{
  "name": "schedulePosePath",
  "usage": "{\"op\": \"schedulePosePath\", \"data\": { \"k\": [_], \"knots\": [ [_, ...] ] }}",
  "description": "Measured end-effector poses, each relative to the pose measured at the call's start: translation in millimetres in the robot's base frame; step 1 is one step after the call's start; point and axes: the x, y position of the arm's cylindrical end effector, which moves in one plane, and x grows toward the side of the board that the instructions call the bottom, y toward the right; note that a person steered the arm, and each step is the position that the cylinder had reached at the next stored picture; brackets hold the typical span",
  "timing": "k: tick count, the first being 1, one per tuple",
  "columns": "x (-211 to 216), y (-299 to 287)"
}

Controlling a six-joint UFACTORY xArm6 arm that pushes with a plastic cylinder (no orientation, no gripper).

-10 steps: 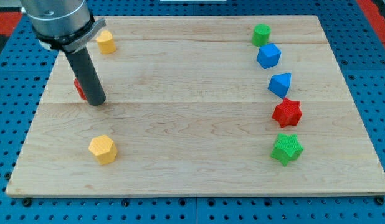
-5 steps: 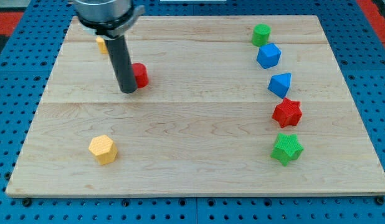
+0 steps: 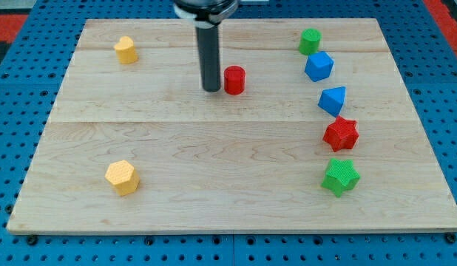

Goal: Move the red circle to the top right of the blue triangle

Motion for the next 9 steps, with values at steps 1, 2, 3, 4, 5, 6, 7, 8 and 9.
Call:
{"op": "schedulePosePath", "data": {
  "k": [1,2,3,4,5,6,7,8,9],
  "knots": [
    [-16,24],
    [-10,61],
    [-32,66],
    [-24,95],
    [-7,104],
    [-7,98],
    [-1,75],
    [14,107],
    [23,147]
  ]
}}
